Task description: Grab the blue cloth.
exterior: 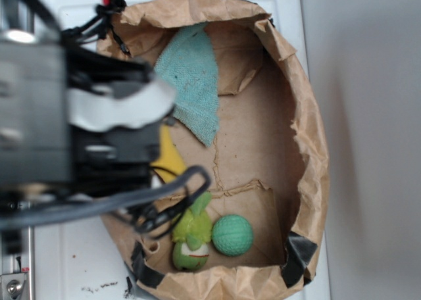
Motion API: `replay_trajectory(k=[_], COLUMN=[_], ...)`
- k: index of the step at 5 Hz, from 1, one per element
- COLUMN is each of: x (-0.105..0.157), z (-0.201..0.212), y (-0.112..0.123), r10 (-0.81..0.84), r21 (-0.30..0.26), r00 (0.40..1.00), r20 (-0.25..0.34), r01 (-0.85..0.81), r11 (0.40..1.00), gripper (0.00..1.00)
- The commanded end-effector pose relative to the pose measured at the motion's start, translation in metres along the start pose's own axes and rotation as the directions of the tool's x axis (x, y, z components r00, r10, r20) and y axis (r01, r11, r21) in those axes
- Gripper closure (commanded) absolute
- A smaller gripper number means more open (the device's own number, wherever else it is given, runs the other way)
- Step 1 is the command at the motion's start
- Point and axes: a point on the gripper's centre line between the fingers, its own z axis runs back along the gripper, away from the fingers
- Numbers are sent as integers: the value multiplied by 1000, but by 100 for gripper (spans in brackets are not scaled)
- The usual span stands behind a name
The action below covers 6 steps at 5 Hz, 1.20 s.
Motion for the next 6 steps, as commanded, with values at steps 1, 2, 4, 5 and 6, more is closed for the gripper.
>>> replay_trajectory(k=[1, 2, 4, 5, 6], x=[36, 51, 69, 75, 80], z=[-36, -61, -91, -105, -128], y=[14, 12, 5, -1, -11], r10=[164, 103, 67, 71, 40], r21=[68, 42, -27, -25, -4], r00=[986, 995, 996, 997, 999], r20=[8, 5, 56, 32, -8], r01=[-164, -103, -66, -70, -40], r11=[984, 994, 997, 997, 999], gripper=[0, 0, 0, 0, 0])
